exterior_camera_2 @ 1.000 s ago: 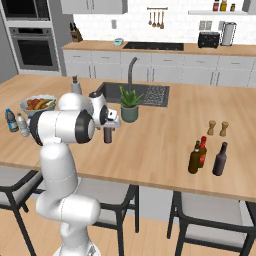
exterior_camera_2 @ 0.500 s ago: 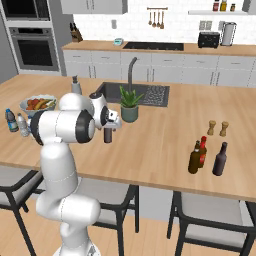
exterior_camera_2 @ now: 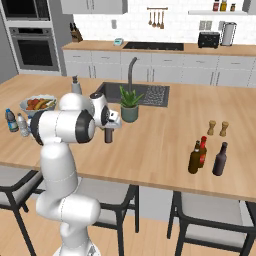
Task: Move the plastic bottles in the middle to the plastics group, and the glass bottles in the middle to the glass group.
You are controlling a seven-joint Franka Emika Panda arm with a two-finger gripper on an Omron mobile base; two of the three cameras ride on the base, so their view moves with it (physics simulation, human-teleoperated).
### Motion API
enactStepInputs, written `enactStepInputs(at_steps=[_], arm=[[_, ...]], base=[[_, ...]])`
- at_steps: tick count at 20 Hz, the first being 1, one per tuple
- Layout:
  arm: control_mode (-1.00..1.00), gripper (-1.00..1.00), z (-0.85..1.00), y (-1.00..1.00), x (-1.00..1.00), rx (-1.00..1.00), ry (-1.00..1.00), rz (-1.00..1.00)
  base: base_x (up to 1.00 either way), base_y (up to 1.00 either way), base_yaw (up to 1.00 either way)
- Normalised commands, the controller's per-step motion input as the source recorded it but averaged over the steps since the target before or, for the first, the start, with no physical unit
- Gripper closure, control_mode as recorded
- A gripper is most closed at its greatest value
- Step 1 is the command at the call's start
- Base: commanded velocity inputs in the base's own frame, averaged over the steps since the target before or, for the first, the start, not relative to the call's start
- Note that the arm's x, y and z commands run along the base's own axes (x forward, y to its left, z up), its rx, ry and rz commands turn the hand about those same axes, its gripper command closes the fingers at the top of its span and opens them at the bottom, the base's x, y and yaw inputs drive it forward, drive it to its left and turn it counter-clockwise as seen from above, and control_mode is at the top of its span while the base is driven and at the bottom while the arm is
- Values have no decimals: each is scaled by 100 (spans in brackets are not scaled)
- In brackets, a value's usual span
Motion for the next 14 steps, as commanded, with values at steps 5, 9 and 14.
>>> enactStepInputs(at_steps=[5,9,14], arm=[[-100,100,18,-56,-20,0,0,-23],[-100,100,17,-95,-29,4,1,-36],[-100,100,9,-100,-21,14,5,-42]], base=[[0,0,0],[0,0,0],[0,0,0]])
